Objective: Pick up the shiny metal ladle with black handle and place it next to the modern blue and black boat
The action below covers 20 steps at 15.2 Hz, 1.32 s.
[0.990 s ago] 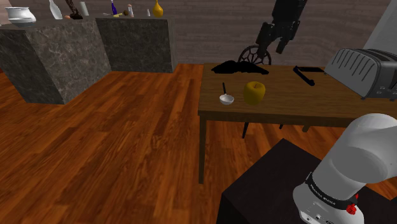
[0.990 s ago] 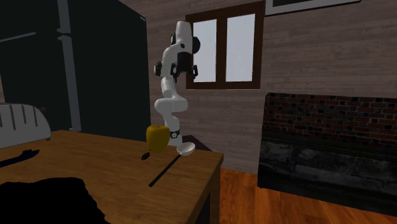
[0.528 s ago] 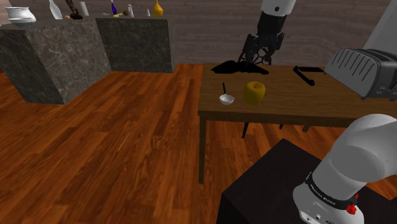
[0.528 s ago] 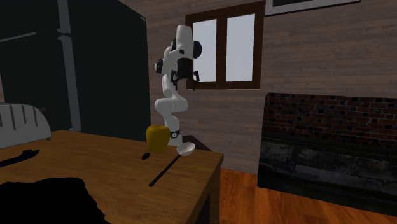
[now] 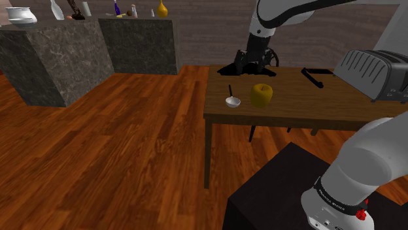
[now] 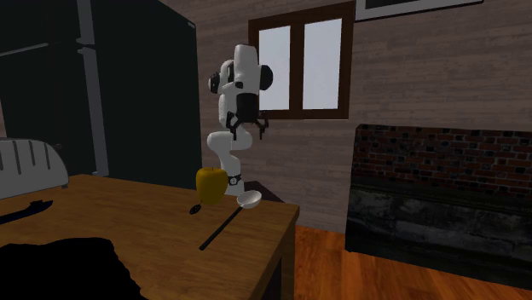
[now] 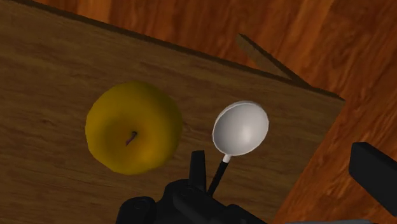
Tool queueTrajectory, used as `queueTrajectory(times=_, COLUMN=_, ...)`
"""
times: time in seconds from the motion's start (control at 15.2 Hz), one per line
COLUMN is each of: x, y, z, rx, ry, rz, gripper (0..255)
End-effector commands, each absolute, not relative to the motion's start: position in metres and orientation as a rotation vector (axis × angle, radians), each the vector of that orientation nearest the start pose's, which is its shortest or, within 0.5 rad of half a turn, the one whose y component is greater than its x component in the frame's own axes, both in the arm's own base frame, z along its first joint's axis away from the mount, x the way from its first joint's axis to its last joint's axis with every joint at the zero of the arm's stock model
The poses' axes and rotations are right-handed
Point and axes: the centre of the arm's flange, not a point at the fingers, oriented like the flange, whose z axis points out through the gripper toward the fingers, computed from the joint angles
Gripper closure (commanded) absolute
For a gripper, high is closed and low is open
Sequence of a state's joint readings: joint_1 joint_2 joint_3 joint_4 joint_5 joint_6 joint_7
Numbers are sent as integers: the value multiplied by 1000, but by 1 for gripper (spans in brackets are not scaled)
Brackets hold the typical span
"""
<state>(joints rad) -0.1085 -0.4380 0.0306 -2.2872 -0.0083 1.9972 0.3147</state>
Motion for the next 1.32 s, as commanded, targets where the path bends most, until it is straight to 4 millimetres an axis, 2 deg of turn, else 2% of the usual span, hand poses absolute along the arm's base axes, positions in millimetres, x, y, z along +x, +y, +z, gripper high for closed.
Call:
queueTrajectory(times=0.0, x=455, y=-42, z=517, rx=-3058, ry=673, rz=-235, gripper=0)
queueTrajectory(times=0.53, x=526, y=-82, z=449, rx=-2974, ry=908, rz=-226, gripper=0)
queueTrajectory(times=1.06, x=590, y=-130, z=379, rx=-2872, ry=1135, rz=-216, gripper=0)
queueTrajectory(times=1.25, x=597, y=-135, z=362, rx=-2862, ry=1154, rz=-215, gripper=0)
